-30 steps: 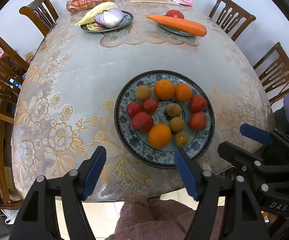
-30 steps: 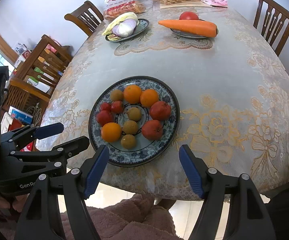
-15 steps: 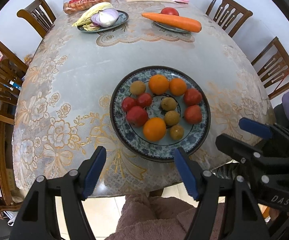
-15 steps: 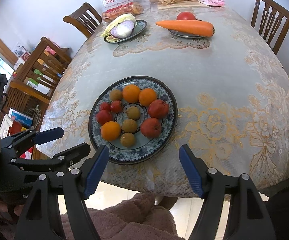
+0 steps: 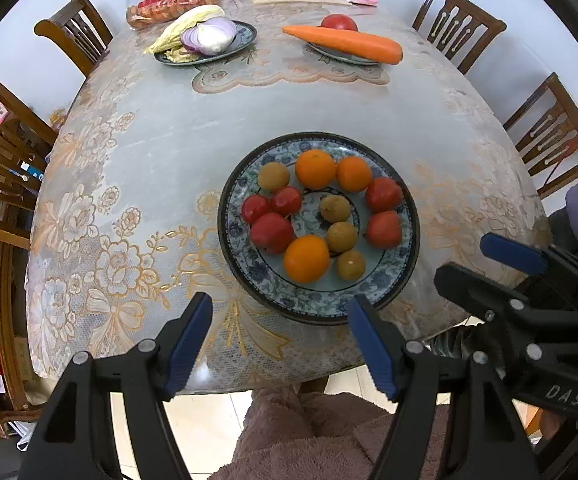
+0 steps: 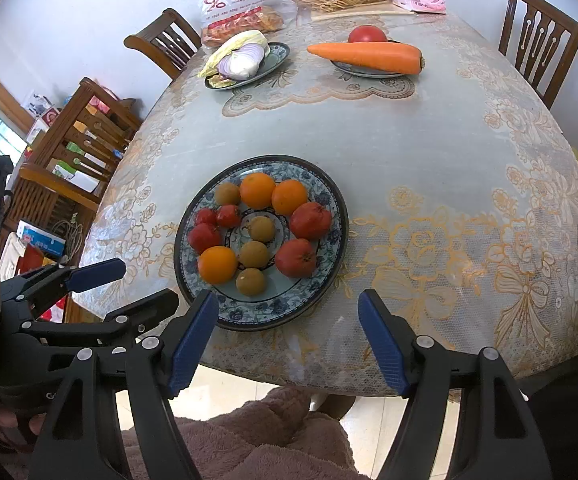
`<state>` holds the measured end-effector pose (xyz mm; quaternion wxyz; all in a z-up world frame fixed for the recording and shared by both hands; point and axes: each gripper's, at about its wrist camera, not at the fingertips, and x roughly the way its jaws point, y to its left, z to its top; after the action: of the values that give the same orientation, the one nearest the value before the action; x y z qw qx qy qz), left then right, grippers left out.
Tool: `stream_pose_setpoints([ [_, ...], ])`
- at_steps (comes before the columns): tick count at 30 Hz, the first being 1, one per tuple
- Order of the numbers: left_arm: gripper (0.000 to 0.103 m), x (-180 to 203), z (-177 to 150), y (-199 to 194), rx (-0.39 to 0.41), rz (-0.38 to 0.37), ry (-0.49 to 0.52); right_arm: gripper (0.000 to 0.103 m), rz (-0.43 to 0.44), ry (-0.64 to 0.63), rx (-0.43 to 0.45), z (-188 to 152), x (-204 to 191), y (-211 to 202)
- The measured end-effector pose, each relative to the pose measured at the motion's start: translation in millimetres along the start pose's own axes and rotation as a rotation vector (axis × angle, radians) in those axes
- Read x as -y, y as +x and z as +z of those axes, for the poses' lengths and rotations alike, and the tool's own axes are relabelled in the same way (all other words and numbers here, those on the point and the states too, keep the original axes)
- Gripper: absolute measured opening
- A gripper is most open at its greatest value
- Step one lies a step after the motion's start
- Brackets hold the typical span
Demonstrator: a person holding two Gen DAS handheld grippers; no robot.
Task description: Organize fruits
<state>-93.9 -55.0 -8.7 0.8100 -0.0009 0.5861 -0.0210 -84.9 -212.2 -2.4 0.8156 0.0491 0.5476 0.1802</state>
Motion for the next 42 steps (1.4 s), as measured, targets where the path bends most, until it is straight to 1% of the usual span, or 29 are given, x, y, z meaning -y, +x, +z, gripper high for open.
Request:
stream_pose_setpoints([
  [42,0.074,-1.8,0.1,2.6,-0.005,0.0,-0.001,0.074,-0.002,0.016,-0.009,1.2,4.4,4.0],
])
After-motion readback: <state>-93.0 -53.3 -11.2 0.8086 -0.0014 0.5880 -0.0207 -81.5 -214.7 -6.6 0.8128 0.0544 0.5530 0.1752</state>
